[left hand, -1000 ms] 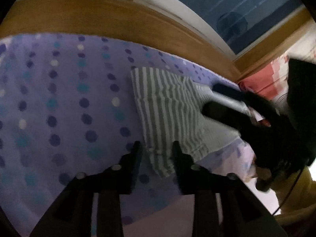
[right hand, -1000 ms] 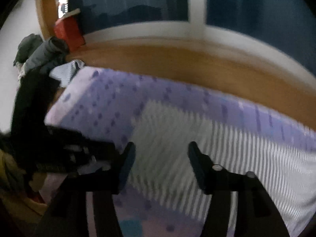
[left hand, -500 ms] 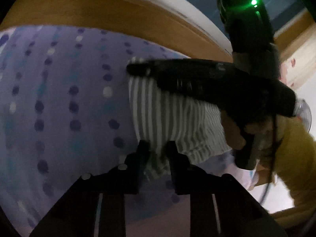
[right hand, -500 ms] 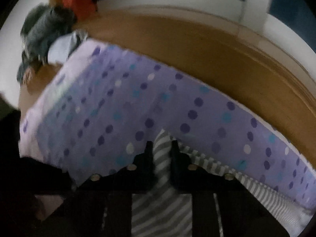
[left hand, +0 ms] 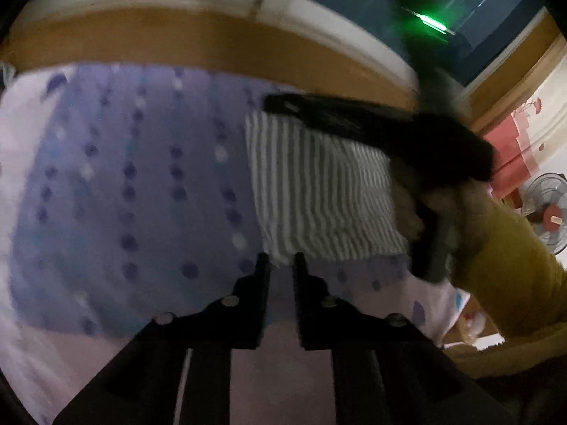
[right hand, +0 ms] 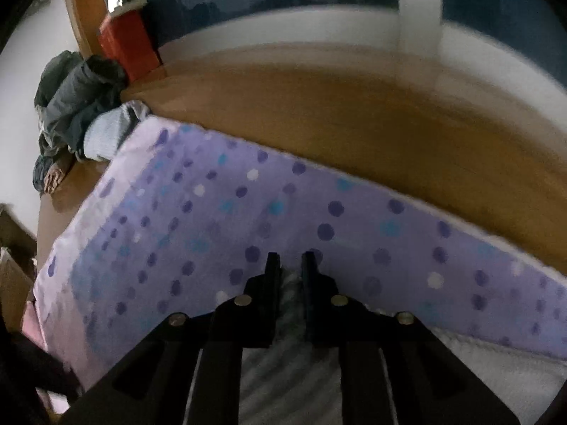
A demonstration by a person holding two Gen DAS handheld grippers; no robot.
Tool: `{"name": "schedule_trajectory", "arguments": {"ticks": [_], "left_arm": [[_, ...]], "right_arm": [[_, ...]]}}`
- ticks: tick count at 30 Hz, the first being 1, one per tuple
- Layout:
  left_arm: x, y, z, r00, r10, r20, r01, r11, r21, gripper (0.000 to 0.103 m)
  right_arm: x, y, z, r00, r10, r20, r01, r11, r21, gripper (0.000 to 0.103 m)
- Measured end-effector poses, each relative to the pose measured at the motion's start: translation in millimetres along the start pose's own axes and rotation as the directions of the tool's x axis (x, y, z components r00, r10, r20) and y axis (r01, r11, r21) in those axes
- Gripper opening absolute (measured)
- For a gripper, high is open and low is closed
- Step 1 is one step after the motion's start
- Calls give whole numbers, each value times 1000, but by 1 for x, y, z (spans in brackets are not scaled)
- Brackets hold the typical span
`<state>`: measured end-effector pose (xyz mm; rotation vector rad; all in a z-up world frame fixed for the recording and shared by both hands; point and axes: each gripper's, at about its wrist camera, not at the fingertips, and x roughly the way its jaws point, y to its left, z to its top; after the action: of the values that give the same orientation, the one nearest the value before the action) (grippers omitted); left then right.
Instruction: Fold clothes
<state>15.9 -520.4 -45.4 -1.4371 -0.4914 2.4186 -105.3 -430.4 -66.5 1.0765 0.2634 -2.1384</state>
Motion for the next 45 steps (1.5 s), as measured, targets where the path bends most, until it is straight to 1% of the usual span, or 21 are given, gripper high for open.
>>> {"name": "schedule_trajectory", "arguments": {"ticks": [1, 2, 3, 4, 6, 7, 11, 14, 16, 19, 21, 23, 27, 29, 31, 32, 33, 35, 37, 40, 45], "left_arm": [[-2, 2, 5, 1000, 13, 12, -13, 1000, 6, 22], [-2, 4, 9, 1000, 24, 15, -24, 1000, 8, 22], [0, 8, 16, 999, 32, 13, -32, 999, 6, 22], [2, 12, 22, 1000, 27, 9, -27, 1000, 4, 22], [5, 9, 29, 1000, 10, 6, -10, 1000, 10, 22], [9, 4, 36, 1000, -6, 3, 6, 999, 33, 22], [24, -11, 51, 998, -57, -7, 57, 988, 141, 22], [52, -28, 64, 996, -86, -31, 91, 969, 230, 22], [73, -37, 72, 995, -80, -58, 93, 958, 272, 22], [94, -41, 75, 995, -37, -90, 62, 951, 304, 22], [98, -34, 76, 993, -88, -81, 108, 950, 294, 22], [98, -29, 77, 988, -124, -92, 145, 950, 276, 22], [87, -27, 80, 980, -164, -110, 187, 950, 251, 22], [77, -28, 81, 974, -206, -95, 224, 938, 264, 22], [76, -30, 85, 974, -207, -89, 224, 932, 284, 25], [79, -29, 86, 978, -190, -88, 208, 934, 290, 25], [83, -29, 87, 981, -172, -87, 191, 936, 296, 25], [98, -24, 86, 983, -145, -116, 173, 940, 294, 25], [100, -21, 84, 981, -166, -100, 188, 936, 296, 25], [98, -18, 85, 980, -171, -98, 192, 941, 280, 25], [60, -5, 88, 987, -161, -12, 159, 956, 245, 25]], "right_arm": [[-14, 4, -1, 1000, -10, 22, 10, 1000, -6, 19], [-27, 7, -4, 999, -22, 43, 22, 1000, -7, 36], [-40, 8, -10, 997, -41, 62, 41, 999, 4, 56], [-53, 8, -19, 995, -62, 82, 60, 998, 26, 62], [-68, 9, -42, 990, -101, 98, 94, 993, 78, 62], [-71, 9, -53, 989, -116, 95, 106, 989, 103, 62], [-60, 7, -87, 991, -131, 17, 125, 969, 211, 62], [-52, 3, -101, 991, -134, -25, 135, 949, 286, 62], [-47, 0, -107, 989, -139, -48, 147, 935, 322, 63], [-44, 3, -111, 989, -144, -29, 146, 932, 331, 66], [-43, 5, -111, 990, -137, -23, 137, 934, 330, 76], [-42, 6, -110, 992, -126, -18, 125, 936, 330, 80], [-37, 15, -107, 986, -160, -41, 165, 939, 301, 83], [-36, 19, -104, 983, -174, -64, 185, 935, 301, 83], [-41, 20, -102, 978, -190, -84, 207, 922, 327, 82], [-45, 23, -101, 975, -209, -75, 222, 918, 329, 81], [-49, 27, -100, 970, -232, -65, 241, 916, 321, 81], [-53, 36, -96, 960, -275, -54, 279, 916, 289, 81], [-49, 39, -94, 958, -278, -75, 287, 918, 272, 81], [-37, 35, -100, 952, -271, -142, 301, 910, 284, 82], [-33, 34, -106, 944, -282, -172, 322, 903, 285, 81]]}}
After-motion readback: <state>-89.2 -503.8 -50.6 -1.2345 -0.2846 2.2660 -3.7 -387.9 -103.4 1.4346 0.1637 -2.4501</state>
